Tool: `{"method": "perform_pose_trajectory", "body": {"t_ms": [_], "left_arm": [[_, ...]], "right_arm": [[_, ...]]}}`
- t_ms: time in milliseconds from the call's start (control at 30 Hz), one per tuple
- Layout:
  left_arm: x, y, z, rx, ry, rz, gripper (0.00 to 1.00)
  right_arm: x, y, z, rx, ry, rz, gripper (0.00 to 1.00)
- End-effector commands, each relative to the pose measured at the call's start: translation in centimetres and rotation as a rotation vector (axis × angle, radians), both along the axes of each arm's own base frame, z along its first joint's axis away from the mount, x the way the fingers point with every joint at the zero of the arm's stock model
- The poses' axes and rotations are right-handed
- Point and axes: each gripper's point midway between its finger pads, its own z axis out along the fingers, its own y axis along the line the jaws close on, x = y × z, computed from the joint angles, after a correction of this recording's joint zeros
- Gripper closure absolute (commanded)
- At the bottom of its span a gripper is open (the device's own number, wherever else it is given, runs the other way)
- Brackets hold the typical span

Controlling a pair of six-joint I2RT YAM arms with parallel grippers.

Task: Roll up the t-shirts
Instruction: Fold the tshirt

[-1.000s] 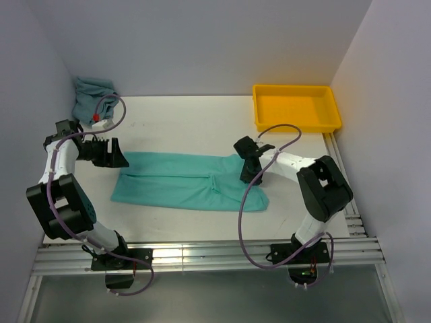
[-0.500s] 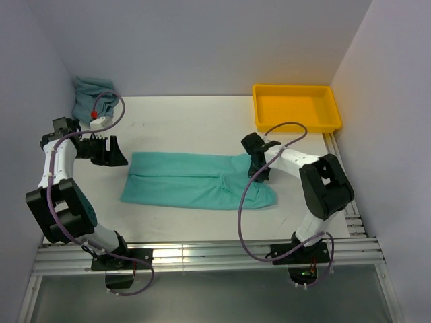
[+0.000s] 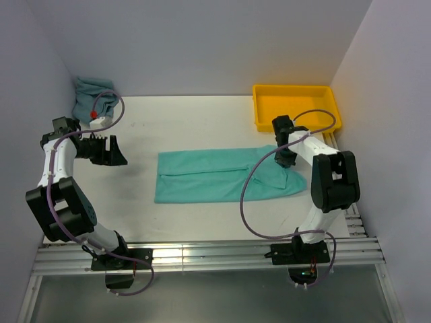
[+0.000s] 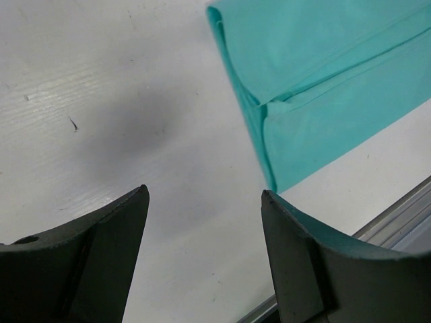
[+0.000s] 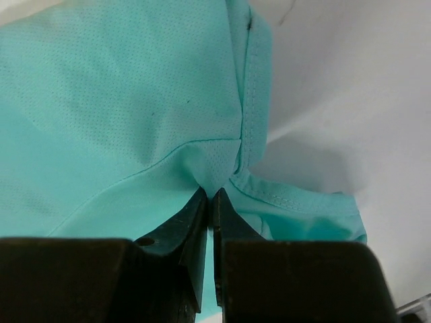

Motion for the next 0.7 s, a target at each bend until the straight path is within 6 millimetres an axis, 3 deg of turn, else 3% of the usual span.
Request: {"method": "perform_pose_trajectory", "body": {"t_ms": [0, 100, 133, 167, 267, 367, 467, 600, 667], "left_arm": [[0.7, 0.6, 0.0, 0.012, -0.004, 0.015, 0.26], [0.8, 0.4, -0.7, -0.007, 0.012, 0.012, 0.25], [0.9, 0.3, -1.2, -0.020, 0.024, 0.008, 0.25], [1.0, 0.2, -1.3, -0.033, 0.028, 0.005, 0.25], [1.5, -0.7, -1.6, -0.094, 0.040, -0.027, 0.23], [2.9, -1.4, -1.5, -0.121, 0.025, -0.046, 0.22], [4.6, -2.6, -1.7, -0.128, 0.018, -0.065, 0.22], [7.2, -5.9, -2.5, -0.142, 0.034, -0.106, 0.22], [8.2, -6.9, -4.0, -0.159, 0.071, -0.112, 0.22]], "right_arm": [[0.6, -3.1, 0.0, -0.093, 0.040, 0.003, 0.90], [0.4, -4.2, -0.4, -0.083, 0.048, -0.020, 0.82], [0.2, -4.2, -0.4, -0.079, 0.048, -0.025, 0.77], [0.1, -4.0, -0.3, -0.070, 0.043, -0.032, 0.64], [-0.2, -3.1, 0.8, -0.040, -0.009, -0.040, 0.48], [-0.7, -1.3, 2.4, -0.002, -0.071, -0.044, 0.45], [-1.1, 2.3, 4.0, 0.066, -0.146, -0.013, 0.45], [-0.9, 9.8, 5.7, 0.214, -0.253, 0.076, 0.46], [-1.7, 14.8, 6.2, 0.284, -0.273, 0.142, 0.48]]}}
